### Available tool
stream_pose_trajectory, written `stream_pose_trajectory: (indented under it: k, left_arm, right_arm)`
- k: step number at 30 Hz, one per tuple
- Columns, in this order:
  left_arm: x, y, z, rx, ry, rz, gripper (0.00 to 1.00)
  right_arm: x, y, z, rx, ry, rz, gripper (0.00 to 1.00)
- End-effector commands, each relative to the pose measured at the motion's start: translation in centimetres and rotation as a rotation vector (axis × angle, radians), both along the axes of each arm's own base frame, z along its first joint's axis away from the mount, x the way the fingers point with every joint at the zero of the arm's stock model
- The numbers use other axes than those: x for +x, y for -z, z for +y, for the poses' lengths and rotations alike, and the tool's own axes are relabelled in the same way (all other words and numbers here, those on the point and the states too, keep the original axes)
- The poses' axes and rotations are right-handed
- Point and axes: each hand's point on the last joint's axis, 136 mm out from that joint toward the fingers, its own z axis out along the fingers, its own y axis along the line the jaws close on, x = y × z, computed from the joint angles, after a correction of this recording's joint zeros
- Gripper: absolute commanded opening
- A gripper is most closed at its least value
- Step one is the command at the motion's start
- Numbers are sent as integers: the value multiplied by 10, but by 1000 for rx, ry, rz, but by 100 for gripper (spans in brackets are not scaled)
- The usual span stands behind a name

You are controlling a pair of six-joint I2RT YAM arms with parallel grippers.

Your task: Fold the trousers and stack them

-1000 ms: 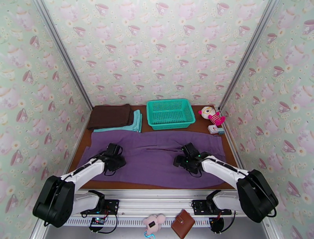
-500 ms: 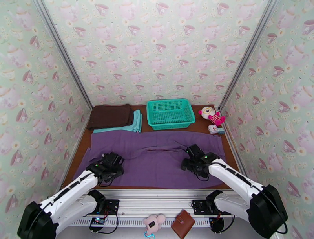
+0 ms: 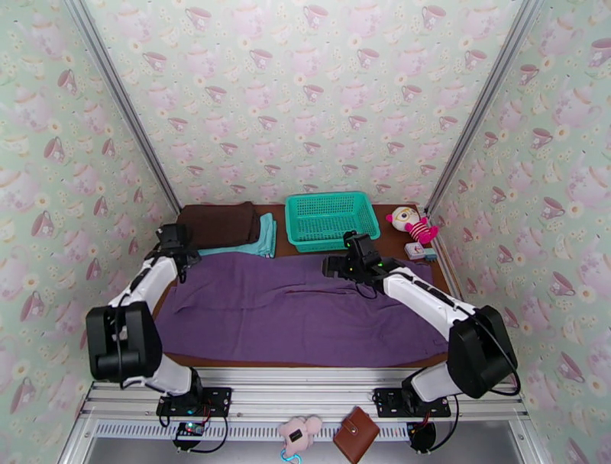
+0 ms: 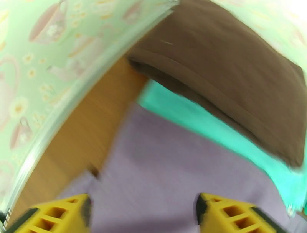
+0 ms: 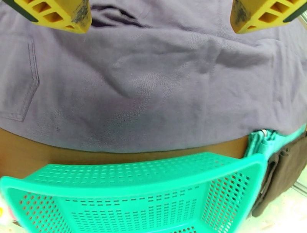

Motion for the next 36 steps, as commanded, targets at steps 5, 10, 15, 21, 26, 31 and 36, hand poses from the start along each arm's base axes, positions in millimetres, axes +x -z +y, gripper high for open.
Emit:
stream_pose_trajectory:
  k: [5,10,15,21,26,31,36]
  left_arm:
    - [47,47,16,-82,50,66,56]
    - [61,61,31,-101,26,65,53]
    - [57,71,39,-124,-15,104,54]
    - [55,76,39,-157,-13,123,51]
    - [53,82,34,-186,-8,125,50]
    - [54,88,29,-224,6,137,27]
    - [50,58,31,-196,-3,63,0]
  right_arm:
    - [12,17,6,24,-51,-19,100]
    - [16,27,-1,43,-31,3,100]
    - [18,37,0,62,-30,34,100]
    - [18,39,1,71,-32,50,100]
    - [17,36,-1,65,-28,44,100]
    - [23,36,-35,55,106,76,100]
    - [29,33,-103,136,345,89,98]
